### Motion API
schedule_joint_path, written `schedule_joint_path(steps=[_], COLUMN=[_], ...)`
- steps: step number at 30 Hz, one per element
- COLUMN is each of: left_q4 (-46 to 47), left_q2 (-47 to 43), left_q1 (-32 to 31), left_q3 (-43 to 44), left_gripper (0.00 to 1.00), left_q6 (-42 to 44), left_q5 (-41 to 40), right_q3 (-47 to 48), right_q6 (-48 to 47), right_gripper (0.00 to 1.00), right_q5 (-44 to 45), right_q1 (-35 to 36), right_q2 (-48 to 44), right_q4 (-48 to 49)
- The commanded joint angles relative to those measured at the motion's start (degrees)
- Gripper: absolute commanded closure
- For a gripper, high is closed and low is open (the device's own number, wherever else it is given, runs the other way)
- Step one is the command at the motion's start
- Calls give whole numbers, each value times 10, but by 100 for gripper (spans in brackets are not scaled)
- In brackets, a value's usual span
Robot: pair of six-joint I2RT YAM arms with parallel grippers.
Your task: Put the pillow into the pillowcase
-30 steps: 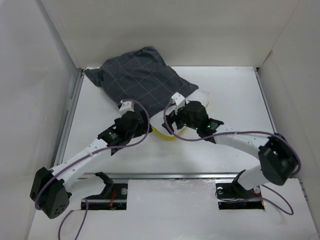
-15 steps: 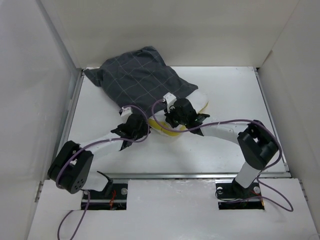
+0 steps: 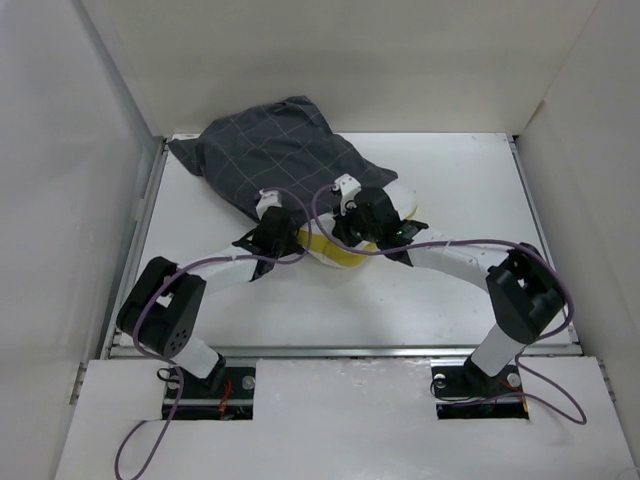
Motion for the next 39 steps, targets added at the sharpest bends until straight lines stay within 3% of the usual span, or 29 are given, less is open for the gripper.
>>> schedule_joint_path(steps=[1, 5, 8, 10, 13, 18, 19, 21, 22, 23, 24, 25, 26, 27, 28, 30, 35, 39], left_q4=[-11, -107, -183, -213, -257, -322, -328, -328, -334, -341, -351, -363, -384, -391, -391, -405, -410, -399], left_q2=[-31, -154, -247, -276, -298, -278, -272, -259, -259, -259, -254, -254, -254, -254, -259, -265, -234, -153], left_q1=[-36, -92, -132, -154, -182, -223, -223, -229, -229, -229, -229, -229, -229, -229, -229, -229, -166, -95], left_q3=[37, 31, 39, 48, 78, 130, 136, 136, 136, 144, 153, 173, 185, 195, 211, 226, 274, 330], left_gripper=[100, 100, 100, 100, 100, 100, 100, 100, 100, 100, 95, 77, 36, 23, 1, 1, 1, 1], left_q6=[30, 36, 38, 38, 54, 70, 76, 82, 76, 76, 76, 76, 81, 81, 88, 95, 82, 87], left_q5=[37, 7, 43, 89, 200, 276, 291, 319, 319, 319, 291, 273, 257, 231, 218, 187, 12, -60], right_q3=[46, 46, 46, 54, 103, 177, 199, 199, 194, 175, 159, 140, 100, 80, 62, 27, 7, -19], right_q6=[60, 123, 179, 192, 226, 298, 315, 327, 327, 327, 320, 320, 320, 320, 320, 320, 357, 352], right_gripper=[100, 100, 100, 100, 100, 100, 96, 75, 62, 36, 26, 18, 16, 15, 14, 6, 6, 6], right_q5=[24, 111, 230, 261, 359, 445, 451, 427, 410, 363, 340, 320, 291, 278, 266, 220, 136, 85], right_q1=[-3, 2, 29, 39, 70, 87, 87, 87, 87, 87, 87, 87, 87, 79, 73, 45, -48, -118], right_q2=[4, 4, 19, 51, 97, 175, 181, 194, 195, 195, 187, 177, 165, 150, 117, 84, 21, 6], right_q4=[118, 238, 327, 401, 429, 379, 350, 319, 319, 319, 319, 319, 319, 319, 319, 298, 210, 202])
